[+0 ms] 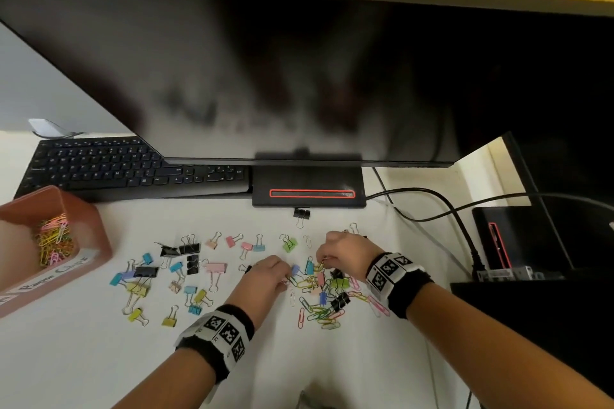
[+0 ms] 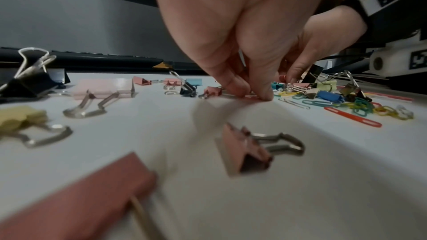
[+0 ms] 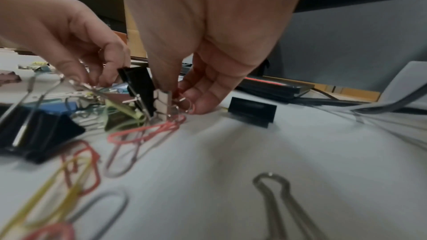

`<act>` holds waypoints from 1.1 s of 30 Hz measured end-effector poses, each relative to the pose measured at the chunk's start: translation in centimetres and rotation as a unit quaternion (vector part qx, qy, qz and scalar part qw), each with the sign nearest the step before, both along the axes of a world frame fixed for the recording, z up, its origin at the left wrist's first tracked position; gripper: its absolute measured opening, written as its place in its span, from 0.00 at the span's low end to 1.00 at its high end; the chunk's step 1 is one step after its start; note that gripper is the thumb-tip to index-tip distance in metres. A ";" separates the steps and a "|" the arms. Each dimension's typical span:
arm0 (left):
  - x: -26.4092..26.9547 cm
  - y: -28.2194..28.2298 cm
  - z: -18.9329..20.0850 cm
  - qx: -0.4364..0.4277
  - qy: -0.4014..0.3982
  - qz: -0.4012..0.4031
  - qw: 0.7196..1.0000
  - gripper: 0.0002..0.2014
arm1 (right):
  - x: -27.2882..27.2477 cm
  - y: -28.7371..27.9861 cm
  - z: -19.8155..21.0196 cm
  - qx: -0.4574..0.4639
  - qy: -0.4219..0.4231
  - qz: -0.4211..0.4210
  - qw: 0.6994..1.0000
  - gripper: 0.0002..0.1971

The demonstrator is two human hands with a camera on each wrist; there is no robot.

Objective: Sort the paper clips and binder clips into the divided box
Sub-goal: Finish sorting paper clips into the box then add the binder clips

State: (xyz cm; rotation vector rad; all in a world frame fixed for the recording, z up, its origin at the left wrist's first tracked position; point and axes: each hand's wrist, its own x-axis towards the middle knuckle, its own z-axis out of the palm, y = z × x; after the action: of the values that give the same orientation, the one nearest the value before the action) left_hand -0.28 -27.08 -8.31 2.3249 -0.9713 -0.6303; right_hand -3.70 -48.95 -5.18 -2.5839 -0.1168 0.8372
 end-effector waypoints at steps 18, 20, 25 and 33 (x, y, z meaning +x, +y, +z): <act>0.9 0.2 0.2 0.064 -0.118 -0.080 0.988 0.18 | -0.4 0.7 -0.2 0.004 -0.008 -0.088 0.996 0.10; 0.9 0.2 0.1 0.066 -0.132 -0.078 0.986 0.16 | -0.4 0.7 -0.3 -0.009 -0.013 -0.076 0.997 0.09; 0.9 0.5 -0.1 0.109 -0.161 -0.073 0.978 0.13 | -0.1 0.6 -0.1 -0.012 -0.003 -0.071 0.997 0.11; 0.0 1.1 0.5 0.019 -0.126 -0.033 0.991 0.13 | 0.0 -0.5 0.6 0.004 -0.026 -0.105 0.994 0.09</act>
State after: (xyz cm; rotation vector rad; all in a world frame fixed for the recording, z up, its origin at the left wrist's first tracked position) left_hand -0.29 -25.96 -7.86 2.4562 -1.1611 -0.3889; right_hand -3.71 -49.42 -4.57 -2.5562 0.1349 0.6907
